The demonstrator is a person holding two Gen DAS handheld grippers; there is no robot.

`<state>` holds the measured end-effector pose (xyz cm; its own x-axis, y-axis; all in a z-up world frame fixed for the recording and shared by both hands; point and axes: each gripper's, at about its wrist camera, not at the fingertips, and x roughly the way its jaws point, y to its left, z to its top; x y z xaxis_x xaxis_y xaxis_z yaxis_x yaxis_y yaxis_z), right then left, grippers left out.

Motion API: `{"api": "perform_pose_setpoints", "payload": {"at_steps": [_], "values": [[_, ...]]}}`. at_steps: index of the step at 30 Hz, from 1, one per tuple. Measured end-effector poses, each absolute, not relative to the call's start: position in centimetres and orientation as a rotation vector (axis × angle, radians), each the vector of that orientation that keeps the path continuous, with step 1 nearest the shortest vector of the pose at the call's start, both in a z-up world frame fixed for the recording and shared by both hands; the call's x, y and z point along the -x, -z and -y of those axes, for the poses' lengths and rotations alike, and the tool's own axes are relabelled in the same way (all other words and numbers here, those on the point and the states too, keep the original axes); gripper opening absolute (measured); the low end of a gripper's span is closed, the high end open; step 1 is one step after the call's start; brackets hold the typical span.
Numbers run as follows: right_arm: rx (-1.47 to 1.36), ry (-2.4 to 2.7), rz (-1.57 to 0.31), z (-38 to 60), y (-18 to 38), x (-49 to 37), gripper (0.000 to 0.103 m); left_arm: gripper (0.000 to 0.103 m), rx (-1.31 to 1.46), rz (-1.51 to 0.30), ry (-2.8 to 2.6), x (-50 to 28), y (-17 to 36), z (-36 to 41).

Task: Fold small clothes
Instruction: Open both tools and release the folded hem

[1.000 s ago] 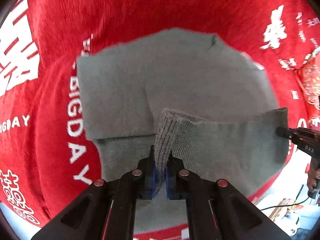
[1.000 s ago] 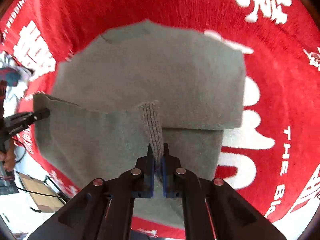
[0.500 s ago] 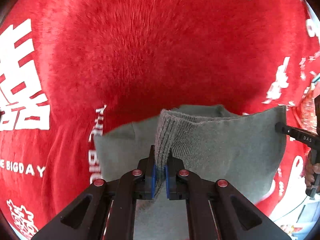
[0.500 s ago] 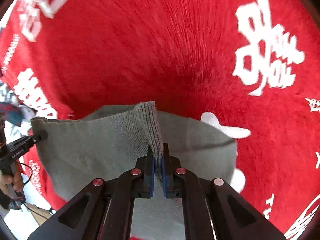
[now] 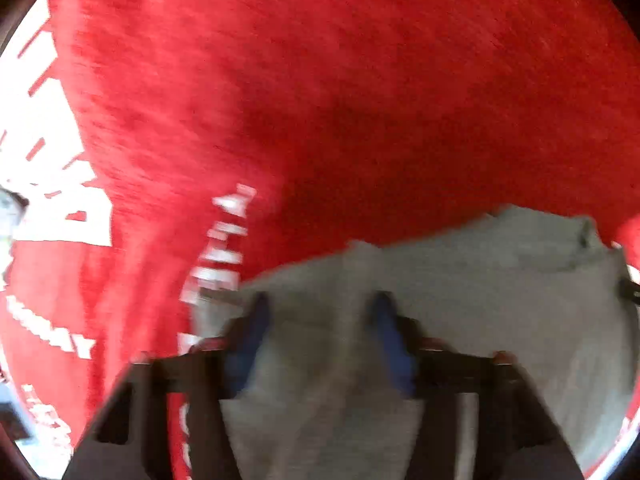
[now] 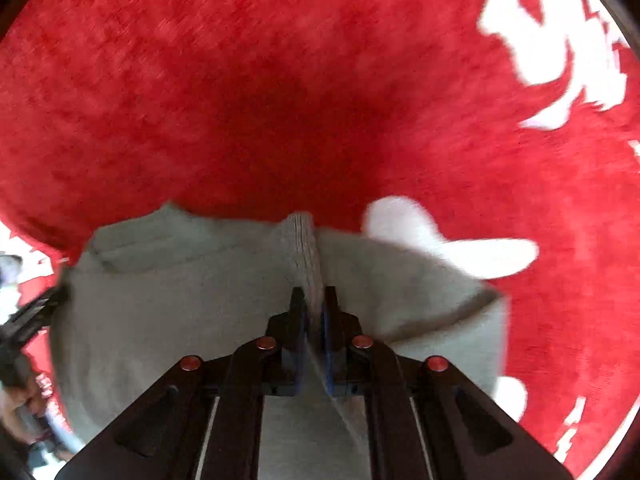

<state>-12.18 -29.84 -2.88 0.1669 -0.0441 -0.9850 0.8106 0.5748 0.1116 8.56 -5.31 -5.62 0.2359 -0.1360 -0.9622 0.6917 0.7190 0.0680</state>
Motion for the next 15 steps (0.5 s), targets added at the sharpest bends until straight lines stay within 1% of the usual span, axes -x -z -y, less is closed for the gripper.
{"api": "perform_pose_setpoints", "payload": {"at_steps": [1,2,6,9,12,15], "values": [[-0.747,0.748,-1.271,30.1,2.6,12.4,0.036,0.060,-0.538,-1.214,0.599,-9.1,5.2,4.8],[-0.752,0.789,-1.266,30.4,2.2,12.9,0.038,0.060,-0.529,-1.221,0.595,-9.4,4.9,4.5],[-0.834,0.784,-1.197,30.4,0.0,15.1,0.037,0.060,-0.513,-1.226,0.608,-9.7,2.7,2.1],[-0.841,0.699,-1.175,27.5,-1.8,16.3,0.036,0.060,-0.523,-1.249,0.645,-7.8,1.7,0.0],[-0.842,0.605,-1.190,23.4,-2.4,17.5,0.033,0.060,-0.532,-1.291,0.650,-5.2,2.0,-1.8],[-0.830,0.553,-1.247,19.7,-1.3,18.5,0.033,0.060,-0.523,-1.350,0.618,-2.9,3.4,-4.1]]}}
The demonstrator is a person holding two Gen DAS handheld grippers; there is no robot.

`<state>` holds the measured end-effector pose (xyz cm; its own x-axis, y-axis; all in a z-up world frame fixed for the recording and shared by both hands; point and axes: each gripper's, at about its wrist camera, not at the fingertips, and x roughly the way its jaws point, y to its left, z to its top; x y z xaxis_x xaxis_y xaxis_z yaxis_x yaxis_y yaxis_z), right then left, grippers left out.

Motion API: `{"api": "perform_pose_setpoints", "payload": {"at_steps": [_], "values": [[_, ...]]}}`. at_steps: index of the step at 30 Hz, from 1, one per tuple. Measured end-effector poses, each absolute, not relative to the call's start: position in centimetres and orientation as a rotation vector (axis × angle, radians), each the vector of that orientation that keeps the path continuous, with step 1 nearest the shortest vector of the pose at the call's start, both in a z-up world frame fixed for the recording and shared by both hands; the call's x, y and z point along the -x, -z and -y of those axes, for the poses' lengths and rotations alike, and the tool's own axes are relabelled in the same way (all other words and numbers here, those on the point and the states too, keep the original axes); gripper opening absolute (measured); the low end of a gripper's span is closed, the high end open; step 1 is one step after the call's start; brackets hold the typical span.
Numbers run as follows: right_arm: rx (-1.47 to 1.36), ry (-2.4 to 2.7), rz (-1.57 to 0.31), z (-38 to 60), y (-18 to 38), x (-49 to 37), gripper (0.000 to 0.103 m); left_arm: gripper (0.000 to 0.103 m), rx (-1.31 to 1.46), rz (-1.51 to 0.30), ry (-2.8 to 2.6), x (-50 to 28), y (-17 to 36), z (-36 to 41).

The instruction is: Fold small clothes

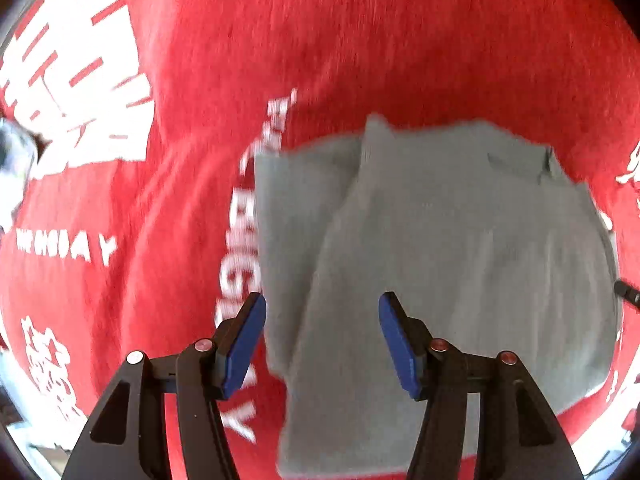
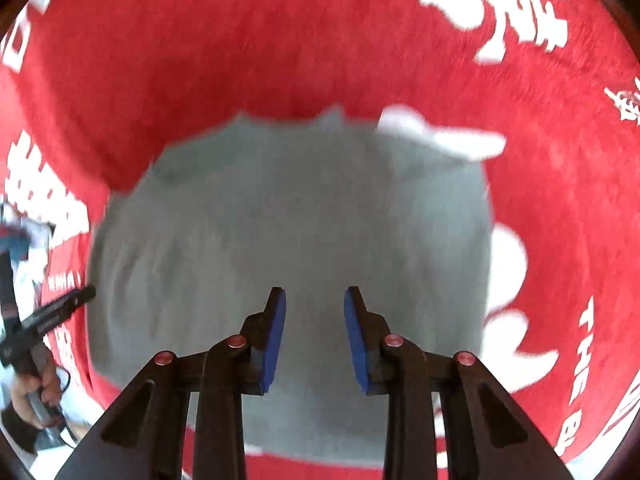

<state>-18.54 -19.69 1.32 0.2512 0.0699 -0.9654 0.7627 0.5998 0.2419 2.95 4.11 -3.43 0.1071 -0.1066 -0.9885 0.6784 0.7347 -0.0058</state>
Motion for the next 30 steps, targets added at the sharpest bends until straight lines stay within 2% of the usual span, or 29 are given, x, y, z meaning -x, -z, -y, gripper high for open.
{"api": "perform_pose_setpoints", "payload": {"at_steps": [3,6,8,11,13,18,20,21,22,23,24,30], "values": [[-0.800,0.557,-1.328,18.0,0.9,20.2,0.030,0.062,-0.536,-1.382,0.556,-2.0,5.2,-6.3],[-0.723,0.567,-1.330,17.1,0.3,21.3,0.030,0.068,-0.492,-1.384,0.562,-1.9,5.2,-8.5],[-0.714,0.580,-1.350,17.0,0.2,22.3,0.030,0.068,-0.517,-1.402,0.556,-2.0,5.5,-9.7],[-0.873,0.580,-1.314,17.3,-0.7,24.8,0.040,0.068,-0.471,-1.457,0.576,-2.3,5.2,-11.7],[-1.066,0.561,-1.228,17.2,-1.3,27.3,0.060,0.068,-0.405,-1.516,0.605,-2.3,5.1,-12.7],[-1.411,0.652,-1.098,16.2,0.9,33.1,0.061,0.067,-0.257,-1.628,0.664,-1.7,6.3,-14.3],[-1.534,0.727,-1.024,16.4,2.3,34.8,0.061,0.048,-0.271,-1.604,0.672,-1.1,6.0,-14.0],[-1.597,0.760,-0.969,16.4,2.8,35.6,0.061,0.031,-0.277,-1.607,0.683,-0.9,6.1,-13.9],[-1.639,0.780,-0.929,16.5,3.1,36.2,0.057,0.028,-0.271,-1.610,0.689,-1.1,6.2,-13.6],[-1.671,0.802,-0.890,16.8,3.4,36.6,0.046,0.026,-0.272,-1.604,0.690,-1.1,6.1,-13.2],[-1.671,0.816,-0.890,17.0,3.5,36.6,0.008,0.014,-0.280,-1.592,0.703,-1.0,5.9,-13.1],[-1.394,0.792,-1.061,18.1,0.5,34.3,0.008,0.013,-0.354,-1.537,0.738,-1.1,4.6,-12.3]]}}
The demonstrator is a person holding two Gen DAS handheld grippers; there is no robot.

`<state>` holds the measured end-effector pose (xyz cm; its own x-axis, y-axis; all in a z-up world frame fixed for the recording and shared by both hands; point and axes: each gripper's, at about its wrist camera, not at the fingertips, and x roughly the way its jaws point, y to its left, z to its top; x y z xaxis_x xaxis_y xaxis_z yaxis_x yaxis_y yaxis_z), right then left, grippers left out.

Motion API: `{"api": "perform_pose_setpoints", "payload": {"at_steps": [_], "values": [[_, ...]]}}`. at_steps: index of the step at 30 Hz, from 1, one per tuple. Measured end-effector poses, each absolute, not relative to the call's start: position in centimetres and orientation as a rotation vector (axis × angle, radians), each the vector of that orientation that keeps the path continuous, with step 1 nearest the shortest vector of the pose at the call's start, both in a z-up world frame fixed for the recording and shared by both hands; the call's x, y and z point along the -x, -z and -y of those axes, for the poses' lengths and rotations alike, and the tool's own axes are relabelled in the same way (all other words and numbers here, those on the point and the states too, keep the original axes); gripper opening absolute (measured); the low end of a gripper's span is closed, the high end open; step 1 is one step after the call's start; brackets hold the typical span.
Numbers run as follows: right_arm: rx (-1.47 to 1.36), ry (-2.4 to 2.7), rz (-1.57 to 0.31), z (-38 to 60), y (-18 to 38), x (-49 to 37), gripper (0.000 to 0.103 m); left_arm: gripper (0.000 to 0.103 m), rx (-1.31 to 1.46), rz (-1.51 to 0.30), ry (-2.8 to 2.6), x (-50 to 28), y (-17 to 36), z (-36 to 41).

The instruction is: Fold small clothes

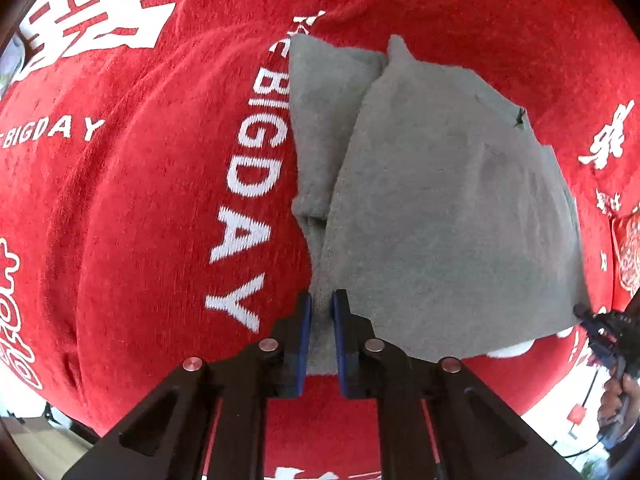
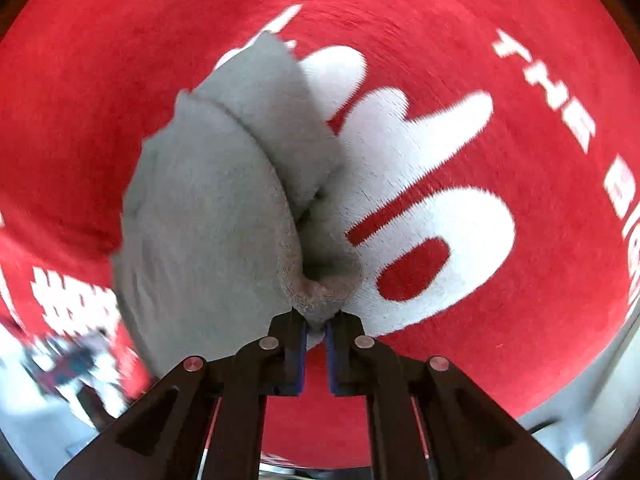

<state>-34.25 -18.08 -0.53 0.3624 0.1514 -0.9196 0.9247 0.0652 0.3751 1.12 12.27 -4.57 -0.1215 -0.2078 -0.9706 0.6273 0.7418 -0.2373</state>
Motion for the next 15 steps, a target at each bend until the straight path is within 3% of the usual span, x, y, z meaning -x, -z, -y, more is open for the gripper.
{"api": "perform_pose_setpoints", "payload": {"at_steps": [7,15], "values": [[-1.346,0.805,-1.177,18.7,2.2,35.7,0.011,0.013,-0.342,-1.533,0.747,-1.2,5.5,-13.7],[-1.335,0.605,-1.210,15.2,-0.3,33.2,0.012,0.013,-0.372,-1.423,0.791,-2.2,0.6,-13.7]]}}
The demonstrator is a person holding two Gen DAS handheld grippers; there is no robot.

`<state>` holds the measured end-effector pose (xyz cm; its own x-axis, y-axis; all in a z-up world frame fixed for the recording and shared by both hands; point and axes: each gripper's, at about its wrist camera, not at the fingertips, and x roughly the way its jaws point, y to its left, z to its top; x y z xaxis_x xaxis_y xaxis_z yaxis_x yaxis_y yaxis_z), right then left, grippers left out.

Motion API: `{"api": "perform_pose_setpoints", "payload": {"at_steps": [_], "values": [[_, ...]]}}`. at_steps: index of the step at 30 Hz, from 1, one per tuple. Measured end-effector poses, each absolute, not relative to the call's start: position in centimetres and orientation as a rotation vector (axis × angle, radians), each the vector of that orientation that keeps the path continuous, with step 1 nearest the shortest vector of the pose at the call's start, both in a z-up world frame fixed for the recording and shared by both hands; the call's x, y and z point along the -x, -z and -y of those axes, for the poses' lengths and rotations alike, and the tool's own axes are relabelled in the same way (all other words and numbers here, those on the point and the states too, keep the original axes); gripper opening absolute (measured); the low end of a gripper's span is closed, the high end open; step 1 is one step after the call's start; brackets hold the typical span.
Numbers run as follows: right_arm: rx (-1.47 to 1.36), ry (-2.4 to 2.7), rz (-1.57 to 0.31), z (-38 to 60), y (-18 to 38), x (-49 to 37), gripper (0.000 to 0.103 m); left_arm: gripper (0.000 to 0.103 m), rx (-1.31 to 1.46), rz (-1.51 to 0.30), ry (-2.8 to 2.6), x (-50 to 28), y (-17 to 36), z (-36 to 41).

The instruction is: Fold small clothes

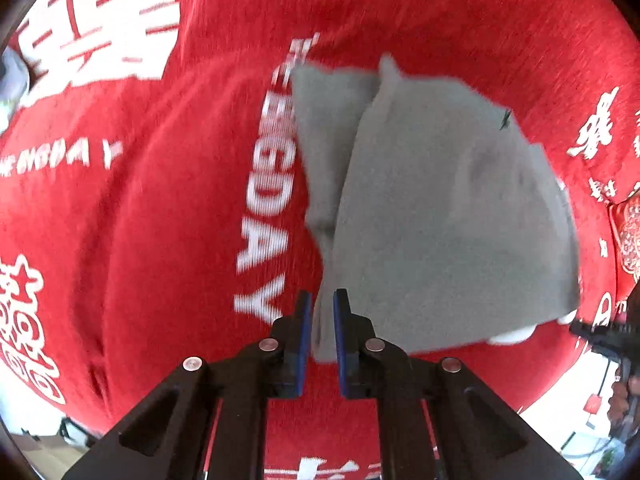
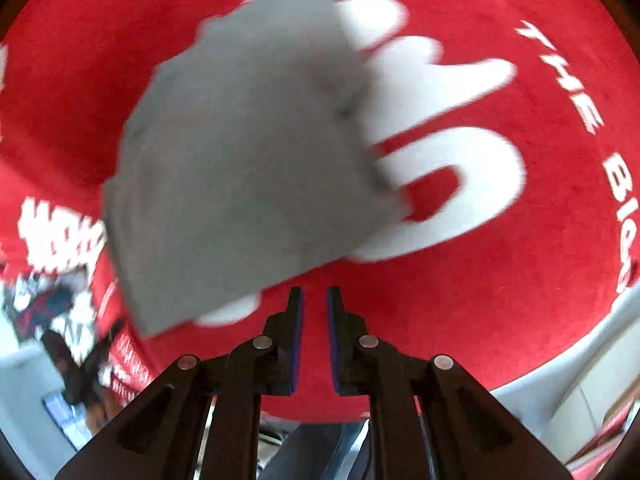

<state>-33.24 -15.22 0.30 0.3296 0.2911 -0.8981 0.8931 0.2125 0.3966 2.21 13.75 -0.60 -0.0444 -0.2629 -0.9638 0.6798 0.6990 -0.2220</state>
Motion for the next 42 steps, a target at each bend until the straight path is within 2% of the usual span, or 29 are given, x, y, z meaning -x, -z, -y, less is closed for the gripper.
{"api": "perform_pose_setpoints", "payload": {"at_steps": [6,13,18,30,38,39,40,41,42], "values": [[-1.140,0.574,-1.172,16.7,-1.7,27.5,0.012,0.013,-0.337,-1.325,0.839,-4.6,-0.6,-8.6],[-1.066,0.683,-1.181,21.0,0.6,24.0,0.012,0.013,-0.348,-1.338,0.818,-6.0,3.1,-4.1],[-1.113,0.698,-1.182,22.5,1.8,25.0,0.009,0.013,-0.341,-1.376,0.742,-7.5,5.1,-5.5],[-1.086,0.712,-1.190,20.9,-1.1,25.8,0.014,0.013,-0.372,-1.355,0.756,-6.5,1.9,-8.1],[-1.088,0.615,-1.194,17.7,-1.1,21.8,0.014,0.013,-0.441,-1.374,0.711,-4.8,1.8,-9.1],[-1.084,0.601,-1.197,17.4,-1.0,21.3,0.014,0.017,-0.439,-1.372,0.709,-4.7,1.8,-9.3],[-1.080,0.588,-1.200,17.1,-1.0,20.8,0.014,0.056,-0.438,-1.374,0.703,-4.6,1.9,-9.5],[-1.077,0.573,-1.203,16.7,-0.9,20.1,0.014,0.084,-0.439,-1.377,0.695,-4.5,1.9,-9.7],[-1.077,0.560,-1.205,16.4,-0.8,19.5,0.014,0.103,-0.441,-1.356,0.674,-4.4,1.7,-9.9]]}}
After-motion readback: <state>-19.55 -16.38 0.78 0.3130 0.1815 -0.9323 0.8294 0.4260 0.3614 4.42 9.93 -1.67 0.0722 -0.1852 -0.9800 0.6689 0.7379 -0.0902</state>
